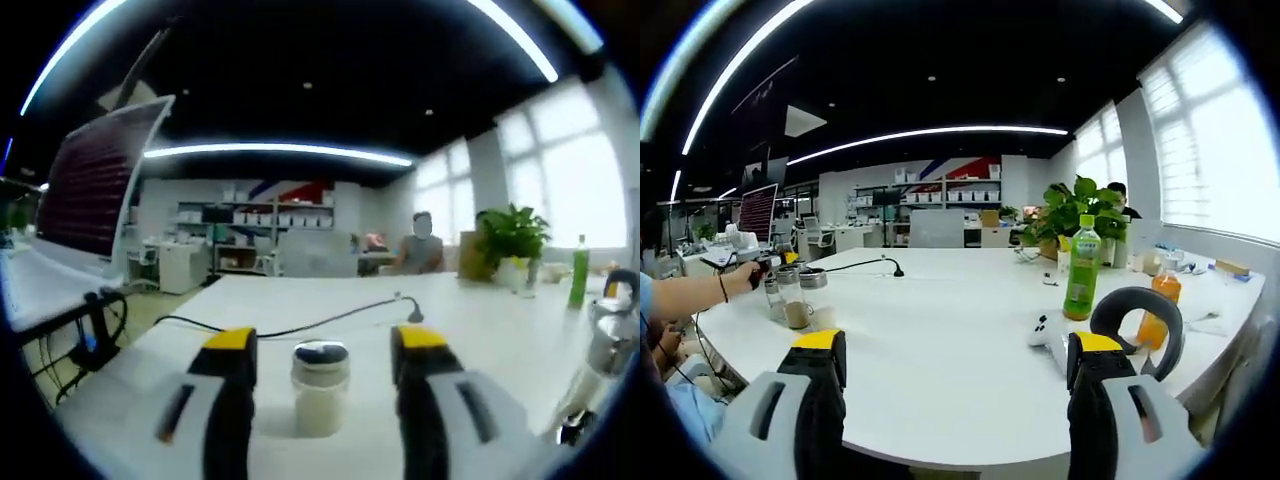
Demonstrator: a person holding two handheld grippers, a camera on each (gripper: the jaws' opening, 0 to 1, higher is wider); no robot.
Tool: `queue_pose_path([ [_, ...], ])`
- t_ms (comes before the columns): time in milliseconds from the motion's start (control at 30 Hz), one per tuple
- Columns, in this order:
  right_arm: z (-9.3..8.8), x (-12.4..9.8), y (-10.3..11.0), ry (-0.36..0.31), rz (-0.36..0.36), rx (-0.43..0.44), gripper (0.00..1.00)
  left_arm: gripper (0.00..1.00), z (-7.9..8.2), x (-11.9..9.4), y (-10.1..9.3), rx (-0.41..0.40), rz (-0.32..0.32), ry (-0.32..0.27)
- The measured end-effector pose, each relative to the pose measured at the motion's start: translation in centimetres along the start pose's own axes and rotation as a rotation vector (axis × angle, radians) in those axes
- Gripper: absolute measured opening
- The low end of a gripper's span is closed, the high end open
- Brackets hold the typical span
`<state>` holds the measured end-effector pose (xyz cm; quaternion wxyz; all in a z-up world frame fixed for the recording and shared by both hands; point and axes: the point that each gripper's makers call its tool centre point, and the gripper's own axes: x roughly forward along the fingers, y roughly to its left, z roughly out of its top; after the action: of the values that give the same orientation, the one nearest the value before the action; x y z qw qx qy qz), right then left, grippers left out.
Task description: Rotate the seasoning bottle until the label or dispensing opening points toward the visible target arrow and the bottle remains upright within the marked orientation range
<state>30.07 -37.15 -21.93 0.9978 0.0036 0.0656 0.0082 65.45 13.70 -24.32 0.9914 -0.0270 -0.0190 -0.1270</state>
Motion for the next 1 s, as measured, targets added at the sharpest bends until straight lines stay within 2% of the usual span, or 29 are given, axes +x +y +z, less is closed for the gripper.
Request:
queue_pose_path([
  [333, 0.0, -0.4, -0.5, -0.002, -0.022, -0.002, 0.94, 0.56, -0.5, 1.9, -0.5, 0.050, 0.002, -0.017],
  [367, 0.0, -0.4, -0.6, -0.001, -0.023, -0.001, 0.94, 0.55, -0.9, 2.0, -0.4, 0.030, 0.010, 0.000],
  [400, 0.1, -0.5, -0.6, -0.002, -0.023, 0.000, 0.94, 0.54, -1.4, 2.0, -0.3, -0.057, 0.019, 0.013],
  [433, 0.1, -0.5, -0.7, -0.002, -0.023, 0.000, 0.94, 0.54, -1.4, 2.2, -0.1, -0.101, 0.022, 0.002],
  [467, 0.0, -0.6, -0.8, -0.002, -0.025, 0.001, 0.94, 0.54, -1.6, 2.3, 0.3, -0.076, 0.025, -0.001],
  [533, 0.0, -0.7, -0.9, -0.001, -0.029, 0.002, 0.94, 0.54, -2.4, 2.3, 0.9, -0.007, 0.061, 0.035],
  [633, 0.0, -1.0, -1.2, -0.004, -0.036, 0.004, 0.94, 0.53, -3.1, 2.4, 0.8, -0.023, 0.048, 0.031],
  [800, -0.1, -1.4, -1.5, -0.004, -0.056, 0.007, 0.94, 0.51, -3.2, 2.4, 0.8, 0.036, 0.045, 0.022],
  [933, -0.3, -1.5, -1.4, 0.000, -0.060, 0.007, 0.94, 0.49, -3.5, 2.6, 1.0, 0.017, 0.044, 0.021],
  [1000, -0.3, -1.6, -1.3, 0.001, -0.058, 0.006, 0.94, 0.47, -3.8, 2.7, 0.9, 0.044, 0.046, 0.028],
])
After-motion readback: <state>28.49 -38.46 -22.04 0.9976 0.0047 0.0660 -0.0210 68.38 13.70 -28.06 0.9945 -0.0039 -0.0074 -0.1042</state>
